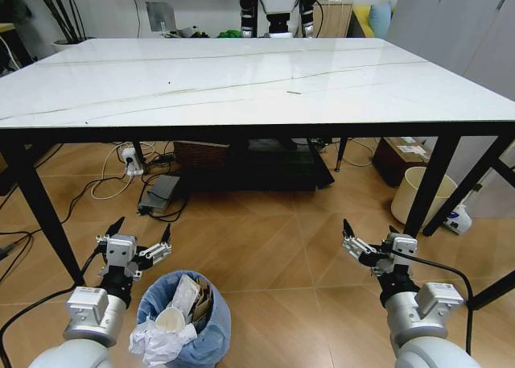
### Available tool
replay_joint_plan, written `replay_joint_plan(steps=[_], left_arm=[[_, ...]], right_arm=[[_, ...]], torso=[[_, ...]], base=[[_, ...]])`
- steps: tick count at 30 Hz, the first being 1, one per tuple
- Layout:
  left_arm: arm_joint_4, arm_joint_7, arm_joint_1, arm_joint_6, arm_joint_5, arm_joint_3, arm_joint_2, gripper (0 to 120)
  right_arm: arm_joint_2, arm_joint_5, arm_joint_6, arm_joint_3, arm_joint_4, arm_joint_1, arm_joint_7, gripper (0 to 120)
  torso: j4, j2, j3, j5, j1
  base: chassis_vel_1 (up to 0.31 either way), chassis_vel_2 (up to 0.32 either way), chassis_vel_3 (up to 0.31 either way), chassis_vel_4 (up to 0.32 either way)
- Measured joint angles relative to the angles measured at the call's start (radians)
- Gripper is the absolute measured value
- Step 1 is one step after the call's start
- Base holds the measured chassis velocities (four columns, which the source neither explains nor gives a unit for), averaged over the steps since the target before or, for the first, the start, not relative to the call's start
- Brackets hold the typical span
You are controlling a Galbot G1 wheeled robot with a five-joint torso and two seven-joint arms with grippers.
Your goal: Pick up the trash bin and place the trash from the table into it.
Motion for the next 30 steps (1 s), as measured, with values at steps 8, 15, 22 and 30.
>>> replay_joint_plan(steps=[8, 15, 22, 30], left_arm=[[0.001, -0.001, 0.0, 0.002, -0.002, 0.0, 0.0, 100], [0.002, -0.001, -0.001, 0.003, -0.003, 0.001, 0.0, 100], [0.002, -0.001, -0.001, 0.003, -0.003, 0.001, 0.0, 100], [0.002, -0.001, -0.001, 0.003, -0.004, 0.001, 0.0, 100]], right_arm=[[0.0, 0.0, 0.0, 0.0, 0.0, 0.0, 0.0, 100], [0.0, -0.001, 0.0, 0.0, 0.0, 0.0, 0.0, 100], [0.0, -0.001, 0.0, 0.0, 0.0, 0.0, 0.0, 100], [-0.001, -0.001, 0.0, 0.0, 0.0, 0.0, -0.001, 100]], torso=[[0.0, 0.0, 0.0, 0.0, 0.0], [0.0, 0.0, 0.0, 0.0, 0.0], [0.0, 0.0, 0.0, 0.0, 0.0], [0.0, 0.0, 0.0, 0.0, 0.0]], base=[[0.0, 0.0, 0.0, 0.0], [0.0, 0.0, 0.0, 0.0], [0.0, 0.0, 0.0, 0.0], [0.0, 0.0, 0.0, 0.0]])
